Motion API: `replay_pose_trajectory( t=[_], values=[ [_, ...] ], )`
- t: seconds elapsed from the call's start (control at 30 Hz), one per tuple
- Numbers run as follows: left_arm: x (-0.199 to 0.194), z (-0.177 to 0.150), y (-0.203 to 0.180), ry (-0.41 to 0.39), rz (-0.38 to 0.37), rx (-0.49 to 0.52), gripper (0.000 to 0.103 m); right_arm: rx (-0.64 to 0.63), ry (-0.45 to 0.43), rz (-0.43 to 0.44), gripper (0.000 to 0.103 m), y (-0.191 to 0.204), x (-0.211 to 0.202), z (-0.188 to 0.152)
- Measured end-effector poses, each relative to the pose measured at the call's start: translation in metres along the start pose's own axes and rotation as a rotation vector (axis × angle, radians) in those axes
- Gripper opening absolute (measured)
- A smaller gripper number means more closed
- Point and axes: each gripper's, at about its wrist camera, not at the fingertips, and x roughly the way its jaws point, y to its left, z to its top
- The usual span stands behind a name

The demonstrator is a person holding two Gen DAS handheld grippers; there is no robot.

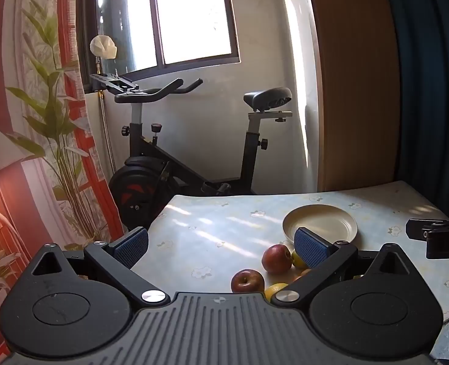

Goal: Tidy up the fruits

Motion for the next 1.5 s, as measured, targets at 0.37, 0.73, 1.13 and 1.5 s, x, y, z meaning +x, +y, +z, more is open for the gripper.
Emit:
replay_pose_trajectory(
  t=[0.37, 0.73, 1.13, 1.5],
  values=[
    [-0.0008, -0.0002, -0.0013, -0.005, 0.019, -0.002, 0.103, -0.001, -0.003, -0.001, 0.103, 0.0003, 0.0000, -0.0005],
    [-0.0053, -0.0007, -0.0021, -0.014, 0.015, -0.018, 0.103, 0.003, -0.004, 0.000, 0.103, -0.0009, -0.0001, -0.0007],
    [-0.0064, -0.0009, -0.0034, -0.022, 0.025, -0.012, 0.103, 0.004, -0.005, 0.000, 0.103, -0.0011, 0.0003, -0.0016],
    [-0.0080, -0.0015, -0.0041, -0.025, 0.033, -0.014, 0.103, 0.004, -0.006, 0.000, 0.103, -0.0013, 0.0007, -0.0022]
  ],
)
